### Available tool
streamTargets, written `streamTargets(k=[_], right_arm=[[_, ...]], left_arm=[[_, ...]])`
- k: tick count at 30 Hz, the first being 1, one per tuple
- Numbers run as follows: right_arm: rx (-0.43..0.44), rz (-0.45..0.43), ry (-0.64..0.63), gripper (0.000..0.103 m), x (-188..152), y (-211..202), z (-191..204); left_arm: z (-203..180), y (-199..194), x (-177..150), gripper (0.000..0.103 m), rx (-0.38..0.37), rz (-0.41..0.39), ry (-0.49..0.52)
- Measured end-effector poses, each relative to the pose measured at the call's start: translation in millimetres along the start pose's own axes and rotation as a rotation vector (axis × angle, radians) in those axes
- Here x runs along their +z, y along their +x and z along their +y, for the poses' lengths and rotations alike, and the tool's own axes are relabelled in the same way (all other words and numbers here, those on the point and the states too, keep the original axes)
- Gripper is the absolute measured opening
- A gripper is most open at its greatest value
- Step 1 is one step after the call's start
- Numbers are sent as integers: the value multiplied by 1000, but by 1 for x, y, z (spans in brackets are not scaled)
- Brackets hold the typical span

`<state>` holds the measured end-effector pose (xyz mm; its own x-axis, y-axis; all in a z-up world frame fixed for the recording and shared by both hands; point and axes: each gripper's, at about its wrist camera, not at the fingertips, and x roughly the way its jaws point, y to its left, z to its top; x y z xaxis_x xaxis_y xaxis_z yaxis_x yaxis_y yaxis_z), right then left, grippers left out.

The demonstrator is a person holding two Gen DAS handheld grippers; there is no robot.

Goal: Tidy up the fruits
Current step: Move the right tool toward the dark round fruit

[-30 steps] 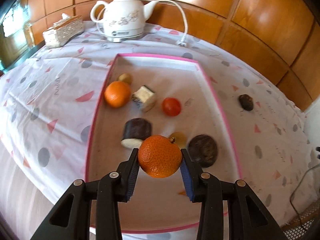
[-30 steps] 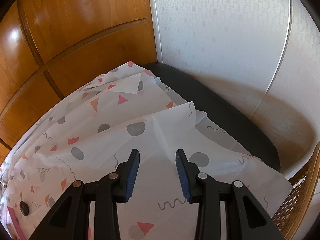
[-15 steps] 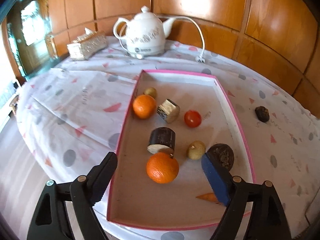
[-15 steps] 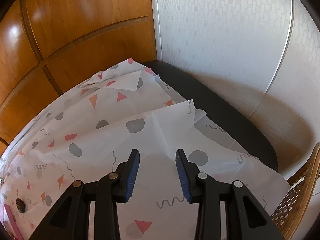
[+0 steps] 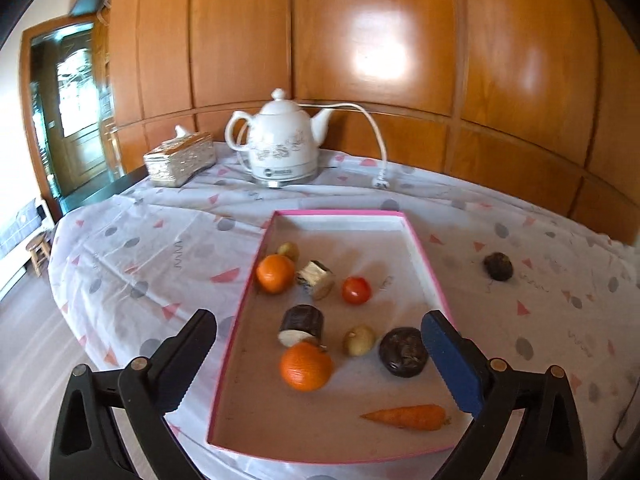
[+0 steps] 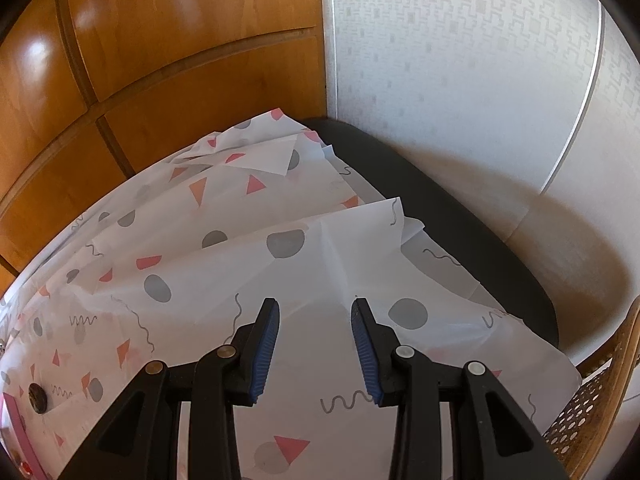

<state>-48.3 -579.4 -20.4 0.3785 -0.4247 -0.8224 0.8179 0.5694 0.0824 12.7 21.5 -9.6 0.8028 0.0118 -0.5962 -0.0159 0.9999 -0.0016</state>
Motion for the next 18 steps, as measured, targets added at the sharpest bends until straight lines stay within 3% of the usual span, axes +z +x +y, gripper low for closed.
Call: streamTargets(k=[6,10,18], right_arm=[[28,9,-44,38,-1,1,10],[38,13,-61,38,-2,2,15],[54,4,-111,38,-3,0,26]], left_arm=[[-14,-1,-5,103,13,11,58],[-13,4,-10,103,23,57,48],[-11,6,-13,103,-2,73,42]])
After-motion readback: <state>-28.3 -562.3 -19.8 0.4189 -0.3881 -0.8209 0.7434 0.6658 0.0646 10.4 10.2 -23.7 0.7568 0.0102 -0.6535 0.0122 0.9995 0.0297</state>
